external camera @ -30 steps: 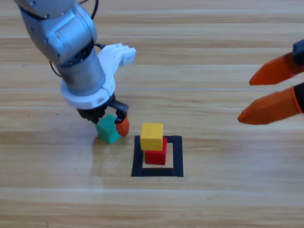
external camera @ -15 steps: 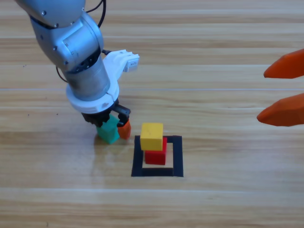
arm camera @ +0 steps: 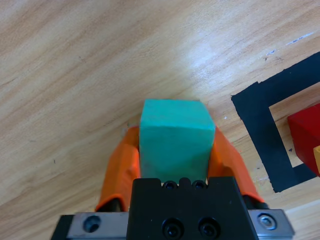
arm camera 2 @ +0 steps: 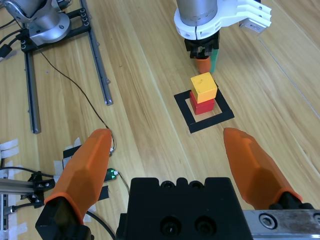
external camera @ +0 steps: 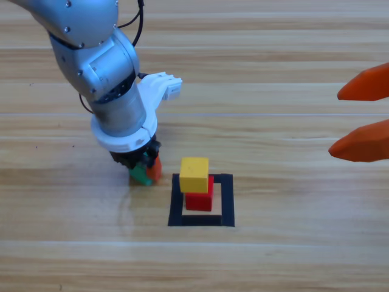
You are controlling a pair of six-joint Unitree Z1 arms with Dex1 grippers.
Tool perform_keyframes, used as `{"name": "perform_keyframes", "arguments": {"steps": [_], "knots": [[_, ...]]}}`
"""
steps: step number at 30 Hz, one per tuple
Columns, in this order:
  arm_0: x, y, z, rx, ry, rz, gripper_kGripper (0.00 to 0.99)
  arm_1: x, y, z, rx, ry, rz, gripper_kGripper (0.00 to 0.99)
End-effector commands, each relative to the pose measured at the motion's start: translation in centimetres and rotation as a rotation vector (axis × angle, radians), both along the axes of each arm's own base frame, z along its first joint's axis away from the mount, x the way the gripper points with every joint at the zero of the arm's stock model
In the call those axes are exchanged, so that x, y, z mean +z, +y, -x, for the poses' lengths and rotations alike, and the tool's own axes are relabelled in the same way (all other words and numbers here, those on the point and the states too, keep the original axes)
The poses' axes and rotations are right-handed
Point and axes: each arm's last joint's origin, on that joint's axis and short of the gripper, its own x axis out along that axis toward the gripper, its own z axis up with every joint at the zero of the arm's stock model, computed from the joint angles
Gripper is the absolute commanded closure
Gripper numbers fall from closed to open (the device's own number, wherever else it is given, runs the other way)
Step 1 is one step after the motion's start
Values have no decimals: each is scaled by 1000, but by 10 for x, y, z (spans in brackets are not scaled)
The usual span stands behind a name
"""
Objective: Stack the blocks in the rectangular block: red at the bottom, yellow in the middle, green on top
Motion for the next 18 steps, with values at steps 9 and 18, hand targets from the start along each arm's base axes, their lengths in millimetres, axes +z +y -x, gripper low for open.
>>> {"name": "perform_keyframes", "arguments": {"steps": [9,18], "knots": [[82,8,0,259,-45,61,990,-9,1,-8,-21,14,11,2],[161,-28,-12,455,-15,106,990,-10,3,-9,-21,19,15,2]]}}
